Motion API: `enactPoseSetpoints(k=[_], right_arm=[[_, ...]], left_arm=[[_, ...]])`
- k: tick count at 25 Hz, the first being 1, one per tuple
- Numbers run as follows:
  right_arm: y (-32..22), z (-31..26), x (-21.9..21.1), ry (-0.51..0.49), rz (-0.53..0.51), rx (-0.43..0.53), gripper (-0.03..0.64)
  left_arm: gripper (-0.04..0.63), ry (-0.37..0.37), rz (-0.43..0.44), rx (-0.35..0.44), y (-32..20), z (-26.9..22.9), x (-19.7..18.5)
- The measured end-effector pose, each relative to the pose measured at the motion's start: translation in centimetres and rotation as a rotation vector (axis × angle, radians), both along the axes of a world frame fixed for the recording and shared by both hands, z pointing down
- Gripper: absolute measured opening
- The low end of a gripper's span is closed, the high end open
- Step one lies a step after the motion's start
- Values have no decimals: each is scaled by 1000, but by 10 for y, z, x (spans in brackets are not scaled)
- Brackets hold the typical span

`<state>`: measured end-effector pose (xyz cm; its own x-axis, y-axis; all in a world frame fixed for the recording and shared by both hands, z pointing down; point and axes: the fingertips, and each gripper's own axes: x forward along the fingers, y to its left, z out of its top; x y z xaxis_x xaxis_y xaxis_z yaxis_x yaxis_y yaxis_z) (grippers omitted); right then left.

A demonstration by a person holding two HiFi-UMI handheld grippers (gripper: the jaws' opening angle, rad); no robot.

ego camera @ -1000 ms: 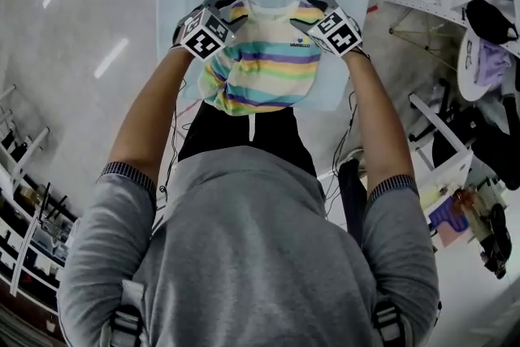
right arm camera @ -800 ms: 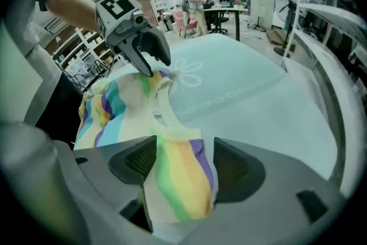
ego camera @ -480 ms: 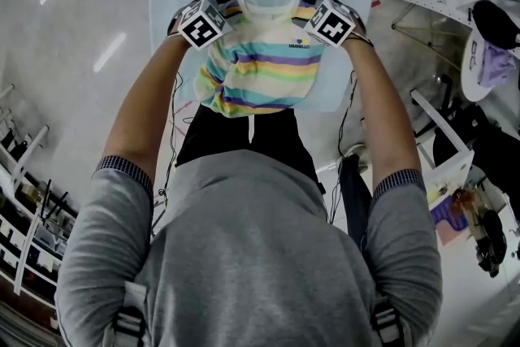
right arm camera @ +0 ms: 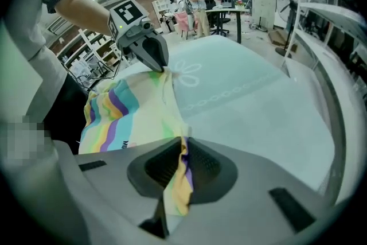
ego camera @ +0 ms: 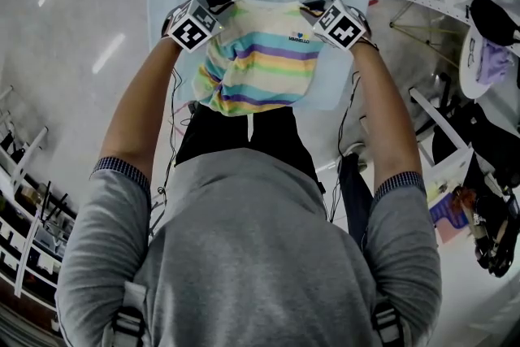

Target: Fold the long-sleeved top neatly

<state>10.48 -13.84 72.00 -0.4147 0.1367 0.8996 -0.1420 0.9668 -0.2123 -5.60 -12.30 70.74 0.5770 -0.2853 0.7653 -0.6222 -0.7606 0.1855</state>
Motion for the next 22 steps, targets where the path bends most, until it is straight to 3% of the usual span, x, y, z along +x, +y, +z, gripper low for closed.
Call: enactPoseSetpoints(k=[8, 22], right_arm=[[-26, -88, -1, -158, 118, 102, 40], [5, -299, -3, -389, 113, 313, 32]], left_arm=[[41, 19, -35, 218, -25, -89, -15], [41, 22, -36, 611, -9, -299, -29]])
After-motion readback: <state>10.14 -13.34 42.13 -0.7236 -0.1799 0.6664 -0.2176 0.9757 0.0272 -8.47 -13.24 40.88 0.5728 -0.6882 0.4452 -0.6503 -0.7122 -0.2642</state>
